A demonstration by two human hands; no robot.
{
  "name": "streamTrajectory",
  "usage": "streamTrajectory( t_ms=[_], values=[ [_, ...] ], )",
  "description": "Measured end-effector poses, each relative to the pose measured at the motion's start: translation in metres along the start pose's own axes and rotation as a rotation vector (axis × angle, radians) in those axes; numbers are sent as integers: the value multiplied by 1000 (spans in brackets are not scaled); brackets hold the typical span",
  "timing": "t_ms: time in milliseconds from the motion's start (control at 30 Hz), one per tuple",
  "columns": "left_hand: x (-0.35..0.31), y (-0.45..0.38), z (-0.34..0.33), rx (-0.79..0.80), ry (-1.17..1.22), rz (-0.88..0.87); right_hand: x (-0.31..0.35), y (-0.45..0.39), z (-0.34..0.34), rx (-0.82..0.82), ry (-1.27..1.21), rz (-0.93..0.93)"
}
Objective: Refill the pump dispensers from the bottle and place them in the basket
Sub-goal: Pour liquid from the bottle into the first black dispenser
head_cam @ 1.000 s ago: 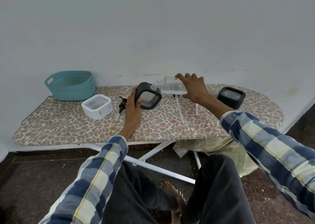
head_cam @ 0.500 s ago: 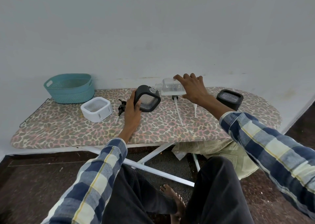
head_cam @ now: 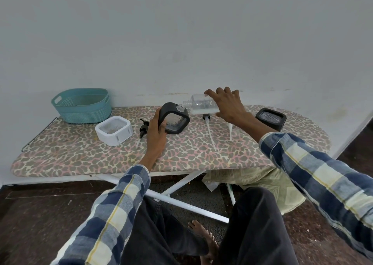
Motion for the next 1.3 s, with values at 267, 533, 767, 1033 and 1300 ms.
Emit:
streamTrajectory(
  t_ms=[267,533,767,1033,1300],
  values=[
    [0,2,0,1,13,12,-2,-1,0,-12,11,4],
    [3,0,-2,3,14,8,-1,-2,1,-6,18,5],
    [1,0,-1,-2,4,28,0,-2,2,-6,23,7],
    [2,-1,-2,-8,-5,19,0,-2,4,-9,32,9],
    [6,-2,-4,-3,-10,17,0,-2,4,-17,35,12]
  ],
)
Point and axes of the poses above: each hand's wrist, its own y-axis away from the middle knuckle, its own z-axis out of the back of the hand, x = y × z, the point moved 3 cm from there along -y, towards the middle knuckle, and after that the axes turned 15 degrees about -y, right-handed, at the moved point
